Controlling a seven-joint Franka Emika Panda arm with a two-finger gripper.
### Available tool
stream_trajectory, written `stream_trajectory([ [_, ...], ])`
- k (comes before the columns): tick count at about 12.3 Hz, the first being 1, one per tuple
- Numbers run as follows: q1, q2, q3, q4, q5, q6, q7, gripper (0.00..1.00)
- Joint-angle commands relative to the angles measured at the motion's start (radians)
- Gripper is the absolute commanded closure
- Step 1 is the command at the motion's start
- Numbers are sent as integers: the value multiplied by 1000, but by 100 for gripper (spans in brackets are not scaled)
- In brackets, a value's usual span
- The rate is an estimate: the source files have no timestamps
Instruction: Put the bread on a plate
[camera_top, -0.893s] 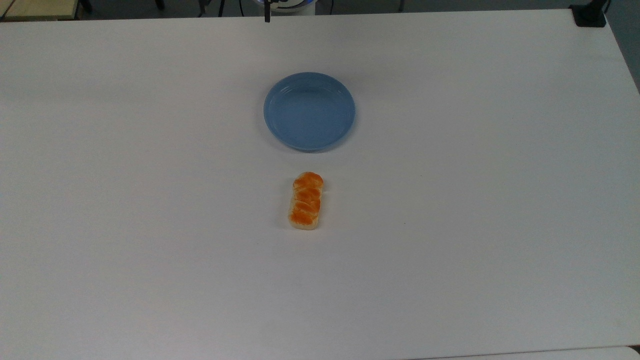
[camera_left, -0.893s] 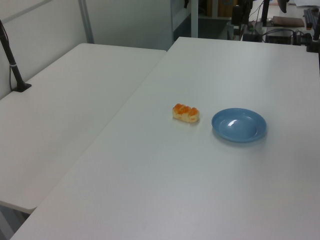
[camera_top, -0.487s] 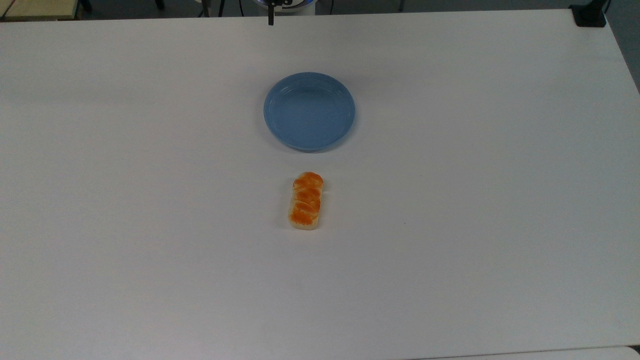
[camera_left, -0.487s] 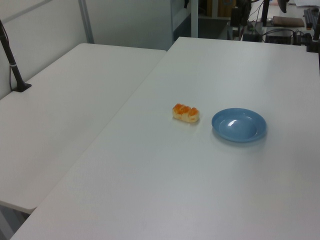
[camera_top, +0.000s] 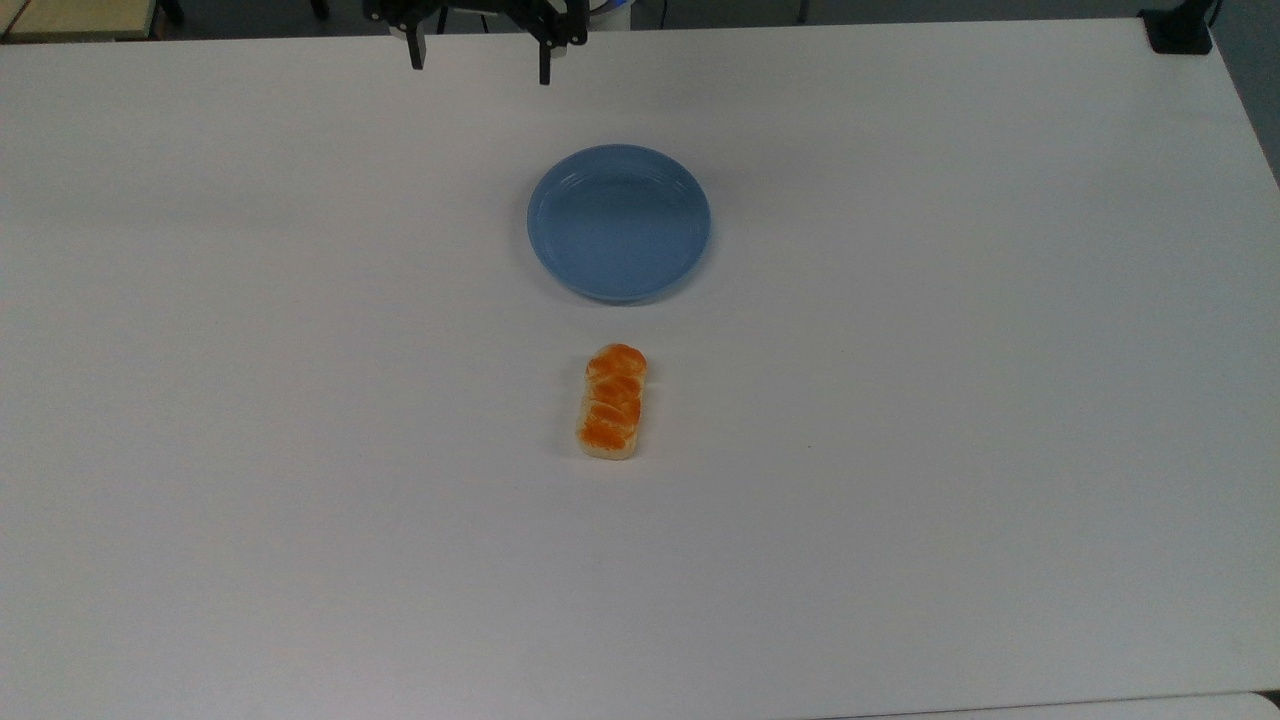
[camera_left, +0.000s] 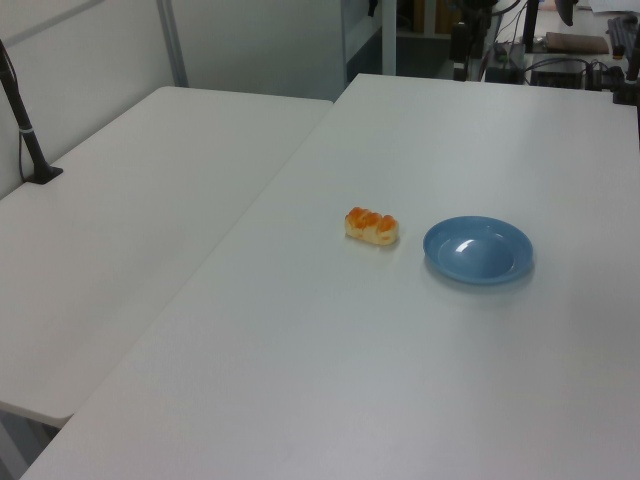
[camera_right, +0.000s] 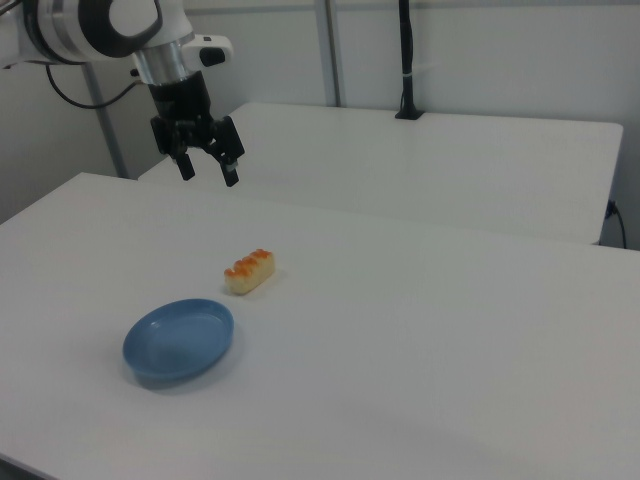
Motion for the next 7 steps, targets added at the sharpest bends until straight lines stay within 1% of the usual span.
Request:
stream_trajectory([
  [1, 4, 49, -2, 1, 18, 64, -5, 0],
  [4, 8, 116, 1, 1, 23, 141, 35, 0],
  [7, 39, 228, 3, 2, 17, 240, 39, 0],
])
